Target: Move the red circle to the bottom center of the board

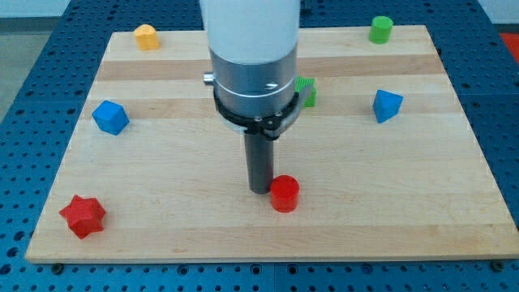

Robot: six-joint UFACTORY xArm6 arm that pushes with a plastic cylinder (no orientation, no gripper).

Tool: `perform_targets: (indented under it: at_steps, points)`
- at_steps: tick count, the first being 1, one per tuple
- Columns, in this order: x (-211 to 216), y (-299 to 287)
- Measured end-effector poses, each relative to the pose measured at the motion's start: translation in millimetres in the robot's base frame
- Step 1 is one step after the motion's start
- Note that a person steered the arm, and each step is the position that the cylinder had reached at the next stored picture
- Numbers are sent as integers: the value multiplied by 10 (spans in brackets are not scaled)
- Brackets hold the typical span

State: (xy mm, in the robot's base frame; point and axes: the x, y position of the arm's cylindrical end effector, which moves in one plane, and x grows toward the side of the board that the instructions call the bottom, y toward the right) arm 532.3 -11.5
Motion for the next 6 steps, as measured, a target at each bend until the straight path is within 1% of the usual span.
perform_targets:
  at_steps: [1, 2, 3, 6]
  points:
    - [-195, 22]
    - [-333, 245]
    - [-266, 444]
    - [104, 457]
